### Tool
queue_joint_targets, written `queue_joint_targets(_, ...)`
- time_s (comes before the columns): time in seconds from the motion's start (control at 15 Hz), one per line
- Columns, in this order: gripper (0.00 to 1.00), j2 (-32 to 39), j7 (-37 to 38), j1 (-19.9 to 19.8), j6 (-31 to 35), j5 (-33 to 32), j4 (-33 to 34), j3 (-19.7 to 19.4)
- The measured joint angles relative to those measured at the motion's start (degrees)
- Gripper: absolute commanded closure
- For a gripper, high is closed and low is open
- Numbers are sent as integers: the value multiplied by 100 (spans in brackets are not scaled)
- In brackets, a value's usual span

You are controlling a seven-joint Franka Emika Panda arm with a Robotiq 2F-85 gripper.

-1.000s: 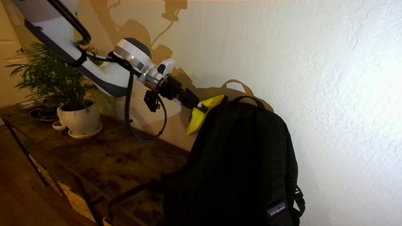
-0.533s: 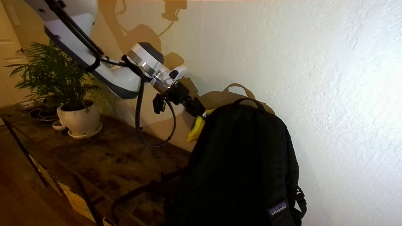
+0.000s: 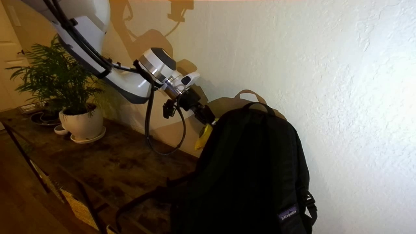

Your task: Put the yellow object into the bag.

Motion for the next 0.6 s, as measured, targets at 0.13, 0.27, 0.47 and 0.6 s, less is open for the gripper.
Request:
queue_joint_targets(0.13,93,0,29,1,-6,94,63,-47)
queue_joint_targets(0.27,49,0,82,-4,-5,257,113,-96)
queue_joint_targets(0.47,31,0,132,-5,-1,448,144,-155)
queue_joint_targets(0.6,18,-1,142,-4,11,500,168,-183)
